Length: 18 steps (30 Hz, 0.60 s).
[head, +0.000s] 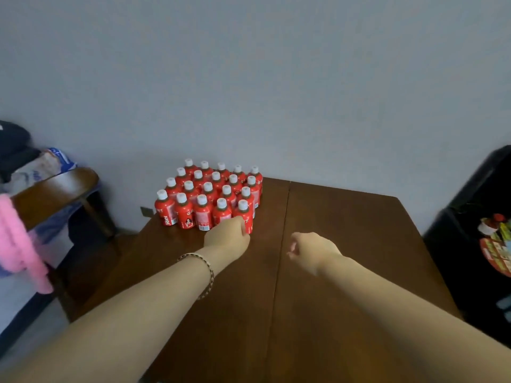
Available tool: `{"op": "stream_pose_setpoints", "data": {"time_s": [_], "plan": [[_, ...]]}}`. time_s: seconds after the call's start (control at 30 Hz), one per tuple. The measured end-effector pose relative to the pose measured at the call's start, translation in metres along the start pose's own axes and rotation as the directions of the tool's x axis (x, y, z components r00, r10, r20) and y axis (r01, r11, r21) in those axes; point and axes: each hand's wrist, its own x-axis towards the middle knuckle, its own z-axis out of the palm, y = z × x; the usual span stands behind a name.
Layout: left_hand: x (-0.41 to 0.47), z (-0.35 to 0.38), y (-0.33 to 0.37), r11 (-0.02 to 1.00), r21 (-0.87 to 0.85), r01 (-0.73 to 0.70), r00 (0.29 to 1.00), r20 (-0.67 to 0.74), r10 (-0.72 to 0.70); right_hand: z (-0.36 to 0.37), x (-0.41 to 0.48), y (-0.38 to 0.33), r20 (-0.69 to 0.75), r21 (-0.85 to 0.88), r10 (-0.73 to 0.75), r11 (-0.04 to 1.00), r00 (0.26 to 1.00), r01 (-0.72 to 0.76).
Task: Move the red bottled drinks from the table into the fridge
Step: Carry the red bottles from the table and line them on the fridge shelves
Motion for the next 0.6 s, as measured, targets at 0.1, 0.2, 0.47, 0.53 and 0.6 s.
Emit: {"op": "stream_pose_setpoints", "data": {"time_s": [0.1, 0.2, 0.47, 0.53, 0.6], "plan": [[0.055, 0.016, -0.037, 0.994, -0.103, 0.044, 0.999, -0.002, -0.045, 0.022, 0.054, -0.018, -0.006, 0.086, 0.045, 0.995, 0.999, -0.044], [0.133, 0.035, -0.083, 0.96, -0.25, 0.129, 0.992, 0.036, -0.124, 0.045, 0.131, -0.045, 0.058, 0.238, 0.128, 0.961, 0.99, -0.138], [0.213, 0.075, -0.146, 0.921, -0.337, 0.196, 0.98, 0.099, -0.173, 0.086, 0.23, -0.074, 0.062, 0.537, 0.127, 0.832, 0.99, -0.14], [0.231, 0.091, -0.162, 0.939, -0.293, 0.177, 0.982, 0.111, -0.15, 0.104, 0.263, -0.081, 0.09, 0.533, 0.125, 0.832, 0.988, -0.154], [0.231, 0.094, -0.166, 0.956, -0.253, 0.149, 0.987, 0.097, -0.128, 0.112, 0.274, -0.085, 0.071, 0.524, 0.141, 0.837, 0.987, -0.158]]}}
